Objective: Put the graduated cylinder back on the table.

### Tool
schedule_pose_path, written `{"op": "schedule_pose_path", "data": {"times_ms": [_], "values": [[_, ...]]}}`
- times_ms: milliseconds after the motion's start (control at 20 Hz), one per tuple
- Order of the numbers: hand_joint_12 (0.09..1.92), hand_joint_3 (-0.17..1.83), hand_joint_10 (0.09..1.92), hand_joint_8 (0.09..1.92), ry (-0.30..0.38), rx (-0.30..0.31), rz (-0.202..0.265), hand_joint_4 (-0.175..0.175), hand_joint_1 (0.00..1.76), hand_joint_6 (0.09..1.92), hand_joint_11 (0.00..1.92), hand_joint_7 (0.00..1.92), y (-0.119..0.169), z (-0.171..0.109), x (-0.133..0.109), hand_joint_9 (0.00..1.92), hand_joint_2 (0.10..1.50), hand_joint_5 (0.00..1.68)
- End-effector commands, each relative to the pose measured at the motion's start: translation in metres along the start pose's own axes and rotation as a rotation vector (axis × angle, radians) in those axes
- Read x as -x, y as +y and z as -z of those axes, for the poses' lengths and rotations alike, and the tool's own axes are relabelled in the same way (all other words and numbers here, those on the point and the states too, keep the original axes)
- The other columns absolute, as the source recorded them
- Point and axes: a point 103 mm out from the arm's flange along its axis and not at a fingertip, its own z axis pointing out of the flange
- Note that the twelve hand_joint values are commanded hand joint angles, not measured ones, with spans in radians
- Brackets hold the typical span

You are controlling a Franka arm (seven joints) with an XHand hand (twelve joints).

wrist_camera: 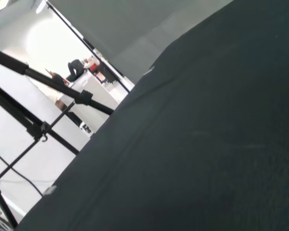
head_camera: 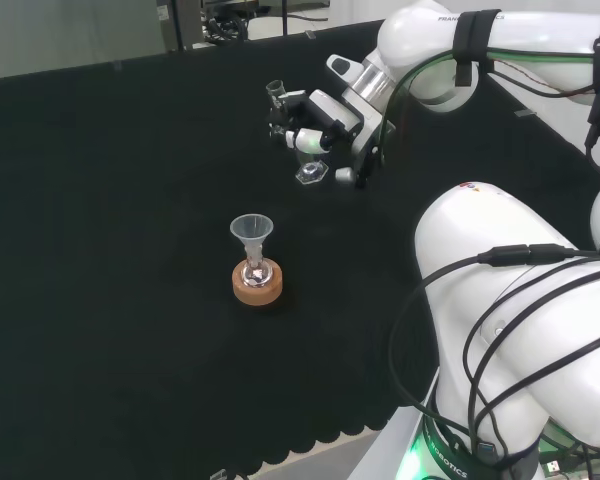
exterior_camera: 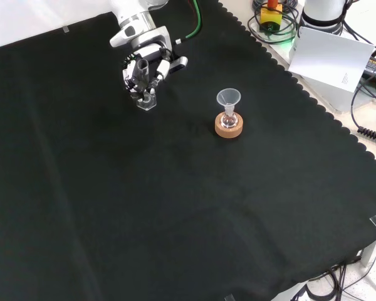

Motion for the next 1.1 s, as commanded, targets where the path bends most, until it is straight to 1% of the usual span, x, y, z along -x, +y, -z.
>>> {"op": "schedule_pose_path", "data": {"times_ms": [50, 300, 600, 1100], "values": [[0.81, 0.00, 0.15, 0.59, 0.042, 0.056, -0.003, -0.175, 1.10, 1.31, 1.15, 1.01, 0.004, -0.009, 0.016, 1.31, 1.23, 0.78], [0.81, 0.00, 0.15, 0.59, 0.068, 0.074, -0.009, -0.175, 1.10, 1.32, 1.15, 1.01, 0.003, -0.014, 0.027, 1.30, 1.23, 0.78], [0.81, 0.00, 0.15, 0.59, 0.100, 0.112, -0.022, -0.175, 1.10, 1.32, 1.14, 1.01, 0.005, -0.019, 0.033, 1.30, 1.23, 0.78], [0.81, 0.00, 0.14, 0.60, 0.161, 0.138, -0.050, -0.175, 1.10, 1.33, 1.13, 1.00, 0.003, -0.029, 0.042, 1.29, 1.23, 0.78]]}}
